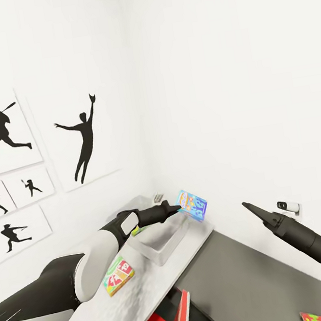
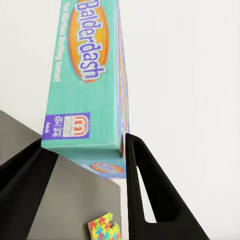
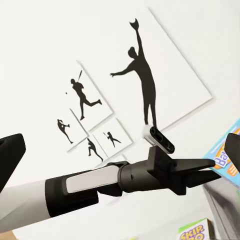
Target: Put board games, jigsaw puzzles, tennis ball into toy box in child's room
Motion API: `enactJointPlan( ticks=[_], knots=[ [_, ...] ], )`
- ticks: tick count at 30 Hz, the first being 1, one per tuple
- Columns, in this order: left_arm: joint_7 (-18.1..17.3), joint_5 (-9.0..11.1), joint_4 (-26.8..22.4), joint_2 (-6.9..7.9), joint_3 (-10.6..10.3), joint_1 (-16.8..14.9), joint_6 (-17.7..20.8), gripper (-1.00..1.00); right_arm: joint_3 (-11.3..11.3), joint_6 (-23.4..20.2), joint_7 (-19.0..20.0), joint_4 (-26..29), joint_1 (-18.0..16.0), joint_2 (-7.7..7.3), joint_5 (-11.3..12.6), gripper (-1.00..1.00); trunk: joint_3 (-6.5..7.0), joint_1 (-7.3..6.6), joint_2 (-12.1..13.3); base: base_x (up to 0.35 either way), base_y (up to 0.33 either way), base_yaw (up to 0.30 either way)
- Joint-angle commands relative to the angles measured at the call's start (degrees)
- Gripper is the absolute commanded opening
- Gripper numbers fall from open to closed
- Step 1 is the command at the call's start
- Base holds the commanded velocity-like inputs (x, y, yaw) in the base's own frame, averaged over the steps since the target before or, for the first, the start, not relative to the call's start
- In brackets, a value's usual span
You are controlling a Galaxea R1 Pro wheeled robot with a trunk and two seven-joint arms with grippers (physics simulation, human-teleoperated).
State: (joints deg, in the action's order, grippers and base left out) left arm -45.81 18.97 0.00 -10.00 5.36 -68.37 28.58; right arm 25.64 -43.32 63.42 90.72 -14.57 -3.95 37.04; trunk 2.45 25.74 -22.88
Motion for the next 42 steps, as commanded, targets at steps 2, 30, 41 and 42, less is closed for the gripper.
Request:
enactJointPlan(
  ticks=[2, 30, 41, 42],
  knots=[
    [0.0, 0.0, 0.0, 0.0, 0.6, 0.0, 0.5, -1.0, 0.0, -0.4, 0.0, 0.0, 0.0, -0.01, 0.2, 1.0, -0.02, 0.04, 0.0, 0.172, 0.037, -0.021],
    [0.0, 0.0, 0.1, 0.0, 0.6, 0.0, 0.2, -1.0, 0.1, -0.3, 0.0, 0.0, 0.0, -0.09, 0.3, 1.0, 0.34, 0.04, 0.0, 0.009, -0.024, -0.089],
    [0.0, 0.0, 0.0, 0.0, 0.6, 0.0, 0.2, -1.0, 0.1, -0.3, 0.0, 0.0, 0.0, -0.09, 0.3, 1.0, 0.51, 0.04, 0.0, -0.002, 0.056, -0.109],
    [0.0, 0.0, 0.0, 0.0, 0.6, 0.0, 0.2, -1.0, 0.1, -0.3, 0.0, 0.0, 0.0, -0.09, 0.3, 1.0, 0.51, 0.04, 0.0, 0.035, 0.039, -0.005]
  ],
)
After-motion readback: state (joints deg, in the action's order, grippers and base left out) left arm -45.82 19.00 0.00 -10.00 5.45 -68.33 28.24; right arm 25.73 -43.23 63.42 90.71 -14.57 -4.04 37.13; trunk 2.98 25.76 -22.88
